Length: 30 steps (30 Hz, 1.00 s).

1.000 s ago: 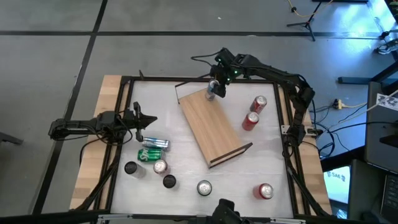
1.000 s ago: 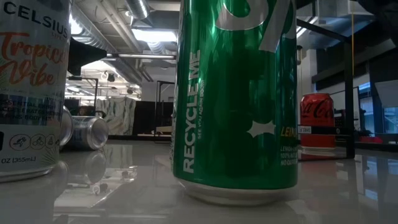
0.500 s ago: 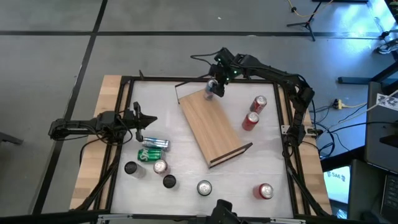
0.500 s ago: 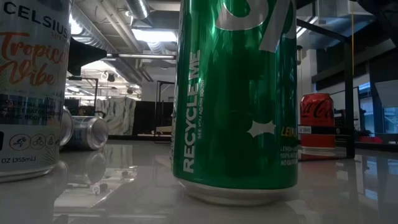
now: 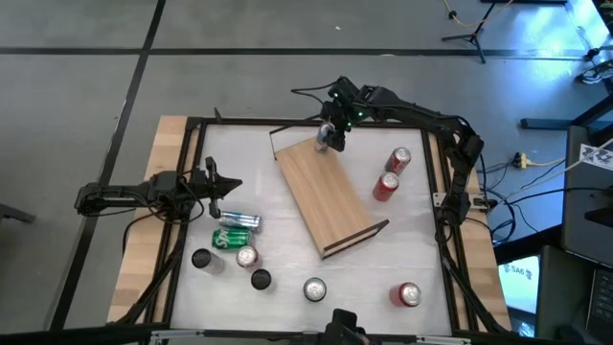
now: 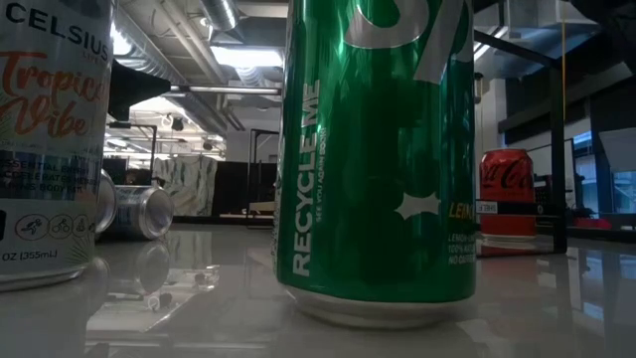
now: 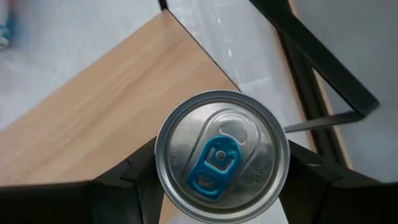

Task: Place canned beverage on shelf
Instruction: Put the right blue soda can on the shelf

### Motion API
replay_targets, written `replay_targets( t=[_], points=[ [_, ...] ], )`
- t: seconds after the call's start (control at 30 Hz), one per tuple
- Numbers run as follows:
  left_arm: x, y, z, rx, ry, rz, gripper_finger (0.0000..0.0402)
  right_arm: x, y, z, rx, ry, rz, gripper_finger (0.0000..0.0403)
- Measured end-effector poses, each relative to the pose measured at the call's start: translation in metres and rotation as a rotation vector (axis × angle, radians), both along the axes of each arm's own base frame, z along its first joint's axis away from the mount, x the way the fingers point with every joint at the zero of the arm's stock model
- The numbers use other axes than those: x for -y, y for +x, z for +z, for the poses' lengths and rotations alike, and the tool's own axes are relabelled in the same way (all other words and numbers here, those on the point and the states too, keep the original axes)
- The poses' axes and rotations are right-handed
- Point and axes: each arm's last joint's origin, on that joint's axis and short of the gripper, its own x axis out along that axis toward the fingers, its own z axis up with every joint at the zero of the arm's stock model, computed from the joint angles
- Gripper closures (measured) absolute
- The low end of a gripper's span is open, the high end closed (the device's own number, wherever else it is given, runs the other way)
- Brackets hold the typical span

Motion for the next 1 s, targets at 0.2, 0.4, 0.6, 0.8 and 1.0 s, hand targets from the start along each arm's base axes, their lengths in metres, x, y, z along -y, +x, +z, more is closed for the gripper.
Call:
replay_targets(
  t=[0.2, 0.4, 0.6, 0.8, 1.0],
  points=[
    [0.0000, 0.0000, 0.0000, 0.000, 0.000, 0.000, 0.0401, -0.0012, -0.0006, -0.0049, -0.011, 0.012, 0.004, 0.0171],
    [0.0000, 0.0000, 0.0000, 0.000, 0.000, 0.000, 0.0401, -0.0009, -0.0003, -0.0049, -0.007, 0.010, 0.004, 0.0170],
    [0.0000, 0.0000, 0.0000, 0.000, 0.000, 0.000, 0.0401, -0.0009, -0.0003, -0.0050, -0.007, 0.010, 0.004, 0.0151],
    [0.0000, 0.0000, 0.0000, 0.000, 0.000, 0.000, 0.0401, -0.0008, -0.0001, -0.0050, -0.005, 0.008, 0.004, 0.0129],
    [0.0000, 0.0000, 0.0000, 0.000, 0.000, 0.000, 0.0401, -0.0007, 0.0000, -0.0049, -0.004, 0.008, 0.004, 0.0126]
  ],
)
